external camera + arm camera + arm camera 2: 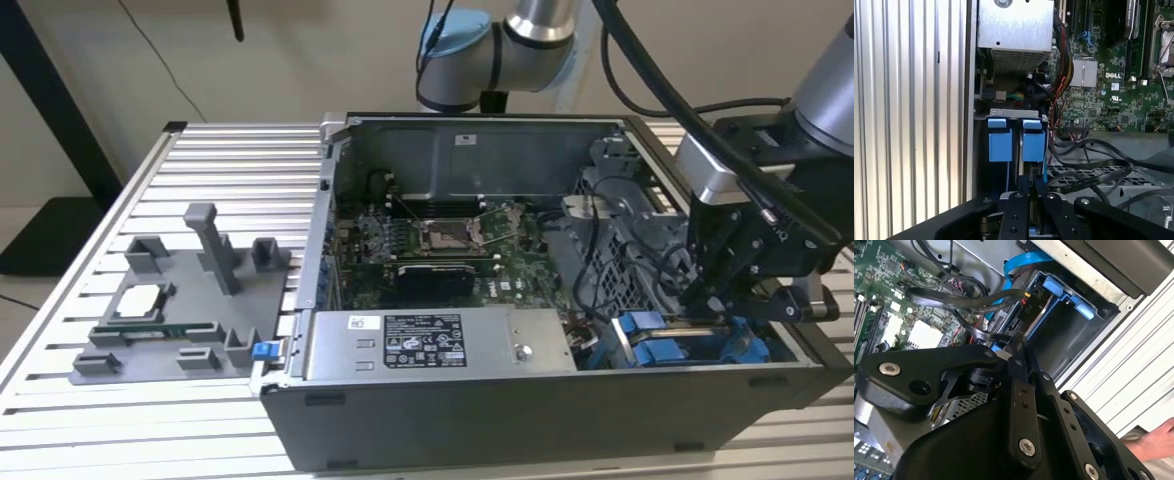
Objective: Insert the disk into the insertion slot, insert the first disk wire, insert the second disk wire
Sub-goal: 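Insert the second disk wire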
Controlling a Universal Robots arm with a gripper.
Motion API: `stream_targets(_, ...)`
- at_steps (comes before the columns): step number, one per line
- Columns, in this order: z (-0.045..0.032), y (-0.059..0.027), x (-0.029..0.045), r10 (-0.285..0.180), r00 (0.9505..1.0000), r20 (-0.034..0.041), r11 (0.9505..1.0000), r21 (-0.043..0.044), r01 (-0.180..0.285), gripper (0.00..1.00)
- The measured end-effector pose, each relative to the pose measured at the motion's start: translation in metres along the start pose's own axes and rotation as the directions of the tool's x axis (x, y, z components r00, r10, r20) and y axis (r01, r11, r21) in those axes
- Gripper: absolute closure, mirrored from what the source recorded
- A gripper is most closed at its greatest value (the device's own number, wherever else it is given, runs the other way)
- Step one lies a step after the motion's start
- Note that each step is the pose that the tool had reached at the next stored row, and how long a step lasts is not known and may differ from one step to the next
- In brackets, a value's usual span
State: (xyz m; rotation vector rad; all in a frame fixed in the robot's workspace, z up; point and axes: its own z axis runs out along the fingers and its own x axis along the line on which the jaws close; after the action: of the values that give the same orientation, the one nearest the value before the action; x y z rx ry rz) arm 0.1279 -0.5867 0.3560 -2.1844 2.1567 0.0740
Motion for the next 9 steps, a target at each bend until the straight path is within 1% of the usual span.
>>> stream_targets(4,0.0018,0.0,-0.0007,-0.001,1.0,0.0006,1.0,0.009,0.001,1.0)
stream_targets(9,0.0043,0.0,-0.0024,-0.001,1.0,0.0027,0.9999,0.0125,0.001,1.0)
